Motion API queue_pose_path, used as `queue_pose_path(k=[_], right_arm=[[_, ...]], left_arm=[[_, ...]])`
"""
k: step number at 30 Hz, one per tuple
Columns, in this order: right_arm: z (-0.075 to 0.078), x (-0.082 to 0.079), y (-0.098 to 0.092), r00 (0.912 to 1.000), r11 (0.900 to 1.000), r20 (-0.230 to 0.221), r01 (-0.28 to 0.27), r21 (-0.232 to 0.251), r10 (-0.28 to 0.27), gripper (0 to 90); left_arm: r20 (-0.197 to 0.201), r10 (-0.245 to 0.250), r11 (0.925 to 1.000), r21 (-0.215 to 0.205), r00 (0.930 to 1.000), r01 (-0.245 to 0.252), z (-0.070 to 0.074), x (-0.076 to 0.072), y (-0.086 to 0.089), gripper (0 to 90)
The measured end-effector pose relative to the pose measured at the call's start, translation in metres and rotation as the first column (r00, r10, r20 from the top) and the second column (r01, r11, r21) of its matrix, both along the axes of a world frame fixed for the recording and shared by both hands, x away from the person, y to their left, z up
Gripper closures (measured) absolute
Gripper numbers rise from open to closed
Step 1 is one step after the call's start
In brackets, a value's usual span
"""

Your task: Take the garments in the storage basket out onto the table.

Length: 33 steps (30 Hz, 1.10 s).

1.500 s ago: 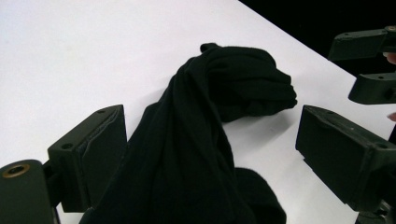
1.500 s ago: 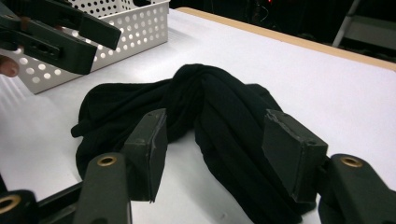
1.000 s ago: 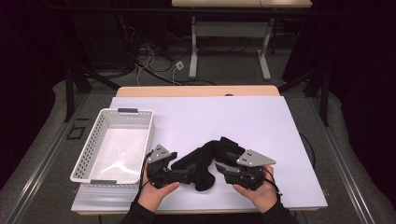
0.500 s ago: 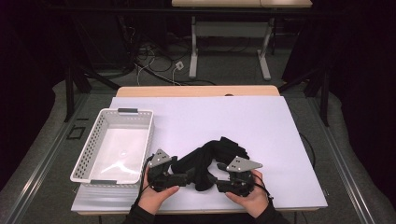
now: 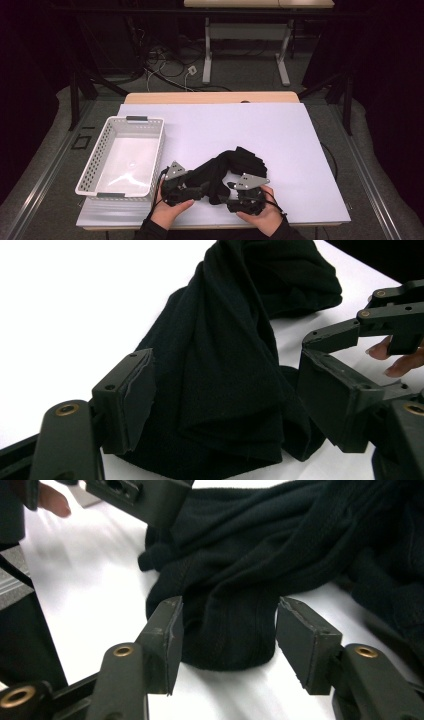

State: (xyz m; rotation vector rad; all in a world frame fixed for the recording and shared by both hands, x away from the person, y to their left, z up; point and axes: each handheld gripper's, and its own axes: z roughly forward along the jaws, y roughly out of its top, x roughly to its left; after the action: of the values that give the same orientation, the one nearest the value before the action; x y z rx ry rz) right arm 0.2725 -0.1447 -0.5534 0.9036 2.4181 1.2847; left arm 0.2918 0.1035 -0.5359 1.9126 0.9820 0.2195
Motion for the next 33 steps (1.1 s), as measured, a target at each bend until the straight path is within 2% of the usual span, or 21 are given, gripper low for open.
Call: queue_pose_path(k=[3, 7, 9, 10, 11, 12, 13, 15, 16, 17, 18, 19, 20, 24, 31, 33], right_arm=[[-0.003, 0.001, 0.001, 0.9997, 1.0, -0.025, -0.006, -0.016, 0.006, 49.8], [-0.004, 0.001, 0.002, 0.9997, 1.0, -0.025, -0.009, -0.03, 0.009, 54.4], [-0.006, 0.001, 0.001, 0.9998, 0.999, -0.021, -0.007, -0.045, 0.006, 62.8], [-0.006, 0.001, 0.001, 0.9998, 0.999, -0.021, -0.007, -0.045, 0.006, 62.8], [-0.005, 0.001, 0.0, 0.9996, 0.999, -0.025, -0.012, -0.048, 0.011, 69.0], [-0.005, 0.001, 0.0, 0.9996, 0.999, -0.025, -0.012, -0.048, 0.011, 69.0], [-0.004, 0.002, -0.002, 0.9995, 0.999, -0.028, -0.017, -0.049, 0.016, 74.8], [-0.004, 0.002, -0.002, 0.9993, 0.999, -0.032, -0.021, -0.048, 0.019, 77.4], [-0.003, 0.003, -0.003, 0.9989, 0.999, -0.04, -0.026, -0.047, 0.024, 83.2], [-0.003, 0.003, -0.003, 0.9989, 0.999, -0.04, -0.026, -0.047, 0.024, 83.2], [-0.003, 0.003, -0.003, 0.9987, 0.999, -0.046, -0.025, -0.046, 0.023, 85.2], [-0.003, 0.003, -0.004, 0.9985, 0.998, -0.05, -0.027, -0.049, 0.024, 87.6], [-0.002, 0.003, -0.005, 0.9982, 0.999, -0.056, -0.024, -0.045, 0.021, 89.1], [0.002, 0.004, -0.01, 0.9978, 0.999, -0.066, -0.013, -0.035, 0.011, 90.0], [0.011, 0.007, -0.023, 0.9984, 1.0, -0.054, 0.016, 0.005, -0.015, 90.0], [0.015, 0.007, -0.027, 0.9982, 1.0, -0.055, 0.023, 0.013, -0.023, 90.0]], left_arm=[[0.005, 0.005, 1.0, 0.007, 1.0, -0.005, -0.001, 0.0, -0.001, 26.6], [0.0, 0.005, 1.0, 0.008, 1.0, -0.005, -0.003, 0.0, -0.001, 27.1], [-0.007, 0.012, 0.9999, 0.008, 0.9999, -0.012, -0.005, 0.001, -0.001, 28.2], [-0.01, 0.014, 0.9998, 0.011, 0.9998, -0.014, -0.005, 0.001, -0.001, 28.2], [-0.006, 0.009, 0.9998, 0.02, 0.9999, -0.009, -0.006, 0.002, -0.001, 29.2], [-0.006, 0.009, 0.9998, 0.02, 0.9999, -0.009, -0.006, 0.002, -0.001, 29.9], [-0.002, 0.009, 0.9997, 0.023, 1.0, -0.009, -0.006, 0.002, -0.001, 30.7], [0.004, 0.012, 0.9996, 0.024, 0.9999, -0.012, -0.006, 0.002, -0.001, 31.8], [0.005, 0.013, 0.9996, 0.024, 0.9999, -0.013, -0.007, 0.002, -0.001, 34.8], [0.003, 0.016, 0.9996, 0.022, 0.9999, -0.016, -0.007, 0.003, 0.0, 34.8], [0.002, 0.016, 0.9996, 0.022, 0.9999, -0.016, -0.007, 0.003, 0.0, 36.9], [-0.003, 0.013, 0.9997, 0.02, 0.9999, -0.013, -0.007, 0.003, 0.0, 43.0], [-0.004, 0.012, 0.9997, 0.022, 0.9999, -0.012, -0.007, 0.003, 0.0, 43.0], [-0.013, 0.01, 0.9995, 0.029, 0.9999, -0.01, -0.008, 0.003, 0.0, 52.1], [-0.019, 0.008, 0.999, 0.044, 0.9998, -0.007, -0.009, 0.004, 0.0, 60.0], [-0.019, 0.012, 0.9986, 0.052, 0.9997, -0.011, -0.01, 0.004, 0.0, 64.7]])
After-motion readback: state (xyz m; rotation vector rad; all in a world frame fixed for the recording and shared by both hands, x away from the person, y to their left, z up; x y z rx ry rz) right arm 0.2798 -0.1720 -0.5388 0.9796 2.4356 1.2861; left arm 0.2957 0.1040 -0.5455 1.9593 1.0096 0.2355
